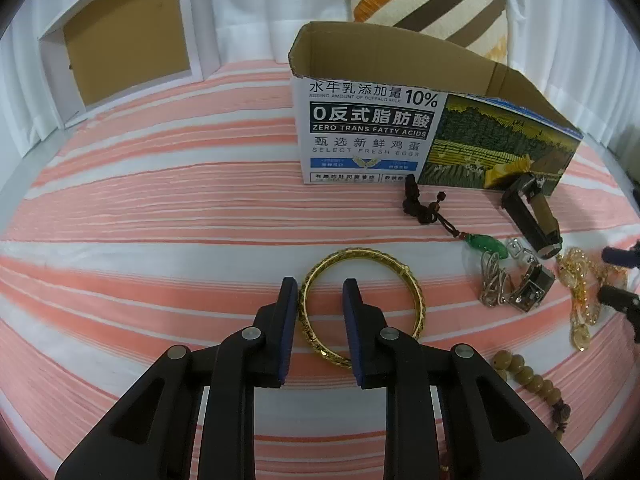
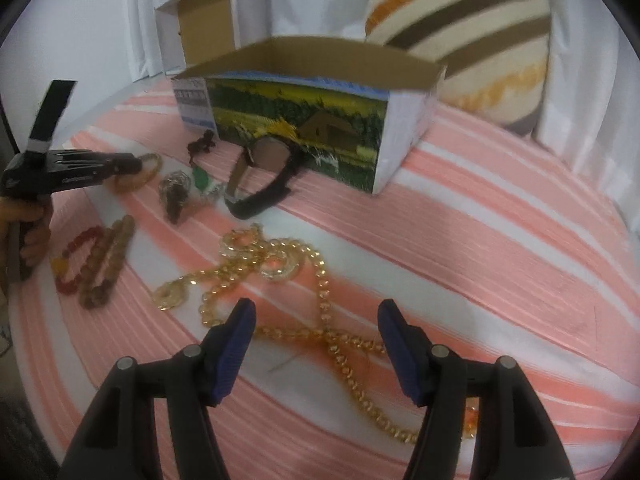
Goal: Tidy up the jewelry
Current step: 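Lower the left tool onto the gold bangle while the right tool lowers onto the gold bead necklace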
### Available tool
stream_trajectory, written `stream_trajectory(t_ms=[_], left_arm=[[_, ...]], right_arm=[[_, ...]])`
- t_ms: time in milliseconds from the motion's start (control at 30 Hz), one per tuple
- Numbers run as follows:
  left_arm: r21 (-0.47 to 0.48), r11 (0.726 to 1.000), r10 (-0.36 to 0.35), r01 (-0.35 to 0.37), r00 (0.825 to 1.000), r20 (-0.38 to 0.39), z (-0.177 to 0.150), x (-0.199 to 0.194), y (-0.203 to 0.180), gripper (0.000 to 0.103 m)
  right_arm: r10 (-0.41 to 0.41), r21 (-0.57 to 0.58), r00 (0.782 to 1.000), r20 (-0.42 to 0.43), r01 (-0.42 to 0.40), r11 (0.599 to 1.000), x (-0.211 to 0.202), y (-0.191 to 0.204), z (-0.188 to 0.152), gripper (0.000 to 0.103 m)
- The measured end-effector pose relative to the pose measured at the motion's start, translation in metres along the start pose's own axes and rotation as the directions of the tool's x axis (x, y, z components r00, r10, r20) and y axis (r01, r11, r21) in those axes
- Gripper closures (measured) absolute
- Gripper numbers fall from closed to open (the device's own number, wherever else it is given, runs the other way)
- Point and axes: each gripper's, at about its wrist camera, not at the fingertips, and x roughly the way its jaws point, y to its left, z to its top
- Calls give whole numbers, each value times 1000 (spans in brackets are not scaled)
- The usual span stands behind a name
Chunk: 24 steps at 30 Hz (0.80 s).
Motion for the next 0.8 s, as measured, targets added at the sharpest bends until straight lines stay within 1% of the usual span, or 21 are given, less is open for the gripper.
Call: stream_trajectory(t_ms=[67, 233, 433, 467, 500, 567, 600, 667, 700, 733, 767, 800], left_arm=[[-1, 1000, -2, 2, 1000, 0, -1, 0, 1, 81], [-4, 1000, -4, 4, 1000, 0, 0, 0, 0, 81], [-4, 1000, -4, 4, 1000, 0, -1, 0, 0, 81], [-4, 1000, -5, 5, 1000, 0, -1, 0, 0, 81], [-5, 1000, -6, 6, 1000, 0, -1, 0, 0, 81], [-8, 1000, -8, 8, 1000, 1, -1, 1, 1, 82], [-11, 1000, -7, 7, 1000, 1, -1, 1, 1, 82], [-16, 1000, -8, 8, 1000, 1, -1, 1, 2, 85], [-22, 1000, -7, 7, 1000, 2, -1, 1, 3, 87], [-32, 999, -6, 6, 1000, 2, -1, 1, 5, 94], [-38, 999, -9, 9, 1000, 2, -1, 1, 7, 99], [-42, 999, -14, 14, 1000, 1, -1, 1, 8, 99]], right_arm=[[-32, 18, 999, -10, 32, 999, 1, -3, 1, 37], [-69, 82, 997, -42, 72, 994, -1, -3, -1, 36], [-120, 144, 992, -26, 122, 982, -6, 1, -11, 37], [-124, 152, 992, -21, 126, 980, -8, 4, -12, 42], [-128, 150, 992, -13, 128, 980, -10, 8, -13, 62], [-140, 142, 990, -18, 141, 980, -12, 14, -14, 87], [-137, 142, 990, -16, 138, 980, -13, 18, -14, 89], [-118, 147, 993, -9, 118, 982, -15, 17, -13, 90], [-107, 158, 994, 1, 105, 982, -19, 18, -13, 92], [-98, 171, 995, 12, 95, 981, -22, 17, -12, 93], [-88, 188, 996, 25, 82, 979, -26, 14, -11, 95], [-78, 205, 996, 38, 69, 976, -30, 12, -9, 95]])
